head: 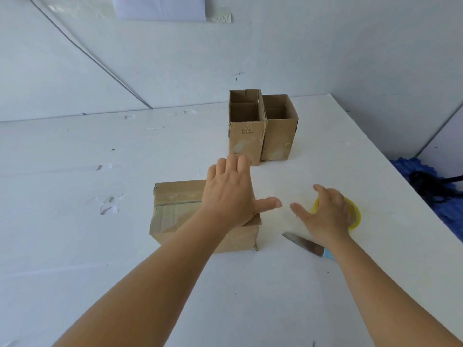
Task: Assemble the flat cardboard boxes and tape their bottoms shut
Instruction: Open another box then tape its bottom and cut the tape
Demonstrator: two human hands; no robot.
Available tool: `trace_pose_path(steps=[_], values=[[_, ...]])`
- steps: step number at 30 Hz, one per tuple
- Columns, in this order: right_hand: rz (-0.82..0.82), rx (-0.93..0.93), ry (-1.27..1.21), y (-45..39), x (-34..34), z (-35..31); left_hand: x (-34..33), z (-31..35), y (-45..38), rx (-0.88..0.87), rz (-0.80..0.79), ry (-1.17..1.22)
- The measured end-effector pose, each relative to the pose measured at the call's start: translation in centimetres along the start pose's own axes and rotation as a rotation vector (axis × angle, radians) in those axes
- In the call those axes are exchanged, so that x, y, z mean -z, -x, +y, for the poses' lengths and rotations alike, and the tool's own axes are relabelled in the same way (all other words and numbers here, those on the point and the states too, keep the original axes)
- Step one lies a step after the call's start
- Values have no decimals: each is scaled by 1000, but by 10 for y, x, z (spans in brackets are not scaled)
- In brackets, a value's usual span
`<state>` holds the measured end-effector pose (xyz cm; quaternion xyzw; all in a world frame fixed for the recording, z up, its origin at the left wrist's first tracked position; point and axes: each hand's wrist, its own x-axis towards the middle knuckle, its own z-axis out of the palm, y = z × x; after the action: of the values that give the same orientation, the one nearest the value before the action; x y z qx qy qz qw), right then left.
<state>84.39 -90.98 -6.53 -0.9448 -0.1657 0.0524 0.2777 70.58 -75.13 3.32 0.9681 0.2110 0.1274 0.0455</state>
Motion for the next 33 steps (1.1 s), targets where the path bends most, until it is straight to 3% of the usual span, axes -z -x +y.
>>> trace_pose_path(steps=[2, 4, 6, 10, 14, 17, 23, 27, 31, 33], values=[[25, -27, -323, 9, 7, -19, 0, 1, 6, 14, 17, 76], [-93, -124, -702, 23, 12, -43, 1, 0, 13, 12, 59, 195], [-234, -170, -860, 37, 14, -64, 2, -5, 21, -3, 78, 267], [-353, -237, -933, 52, 6, -89, 2, -18, 36, -45, 61, 273], [-162, -314, -1027, 49, -2, -93, 3, -23, 49, -71, 85, 127], [-125, -344, -1048, 49, -9, -89, 3, -34, 59, -16, 133, 69], [-152, -343, -1046, 55, -32, -98, -7, -47, 72, 50, 136, 205], [-183, -379, -864, 68, -44, -88, -11, -51, 69, 54, 166, 257], [-43, -230, -878, 76, -36, -84, -12, -53, 70, 32, 162, 256], [-50, -10, -856, 78, -25, -98, -11, -54, 70, 18, 131, 234]])
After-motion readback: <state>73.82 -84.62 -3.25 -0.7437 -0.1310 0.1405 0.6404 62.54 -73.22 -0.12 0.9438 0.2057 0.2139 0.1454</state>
